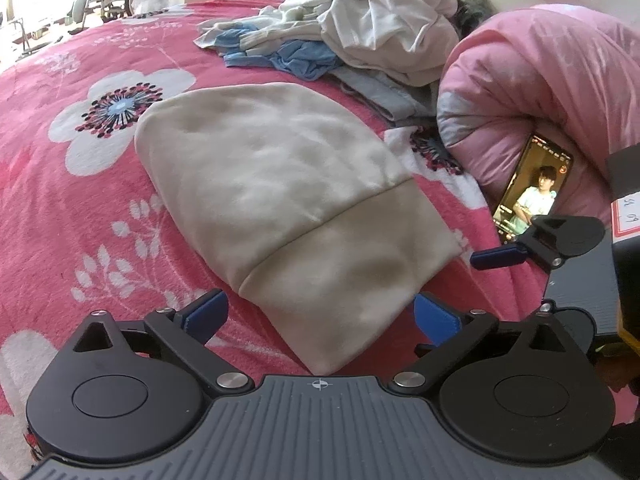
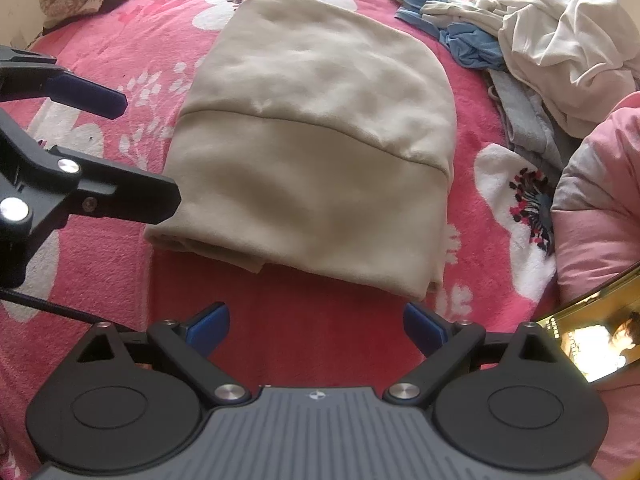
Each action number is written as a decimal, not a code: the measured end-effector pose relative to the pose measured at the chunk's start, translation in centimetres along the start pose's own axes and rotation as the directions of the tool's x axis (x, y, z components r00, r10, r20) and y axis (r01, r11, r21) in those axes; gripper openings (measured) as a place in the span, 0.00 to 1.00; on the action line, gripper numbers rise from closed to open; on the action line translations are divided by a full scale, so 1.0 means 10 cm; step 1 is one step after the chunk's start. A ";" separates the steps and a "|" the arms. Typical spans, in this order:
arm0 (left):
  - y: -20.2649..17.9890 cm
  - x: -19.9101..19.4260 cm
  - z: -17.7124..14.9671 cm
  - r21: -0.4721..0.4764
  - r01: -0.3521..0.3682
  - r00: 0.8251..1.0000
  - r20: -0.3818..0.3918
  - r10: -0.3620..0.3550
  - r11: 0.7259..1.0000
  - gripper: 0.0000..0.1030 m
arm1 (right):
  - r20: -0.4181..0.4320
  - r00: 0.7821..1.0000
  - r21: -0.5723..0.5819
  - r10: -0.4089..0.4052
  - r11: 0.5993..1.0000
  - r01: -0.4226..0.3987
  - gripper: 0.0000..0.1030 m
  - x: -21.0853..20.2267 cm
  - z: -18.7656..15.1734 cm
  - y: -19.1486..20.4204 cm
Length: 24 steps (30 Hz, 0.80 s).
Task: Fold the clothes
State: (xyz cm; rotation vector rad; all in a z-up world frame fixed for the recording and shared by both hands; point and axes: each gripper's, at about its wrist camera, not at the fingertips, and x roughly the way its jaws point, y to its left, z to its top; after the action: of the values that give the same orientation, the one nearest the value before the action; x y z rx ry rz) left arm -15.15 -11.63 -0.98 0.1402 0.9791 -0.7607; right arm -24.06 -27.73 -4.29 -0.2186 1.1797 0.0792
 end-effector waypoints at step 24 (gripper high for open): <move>0.90 0.07 0.33 -0.205 0.097 0.995 0.018 -0.095 0.974 1.00 | 0.330 0.921 0.336 0.208 0.886 -0.321 0.94 -0.30 0.56 -1.17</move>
State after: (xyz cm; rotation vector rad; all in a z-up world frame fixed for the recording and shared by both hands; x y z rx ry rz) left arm -6.90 -6.83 -1.60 -0.0915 1.0563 -0.7427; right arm -18.04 -37.84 2.00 0.3000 0.9062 0.1155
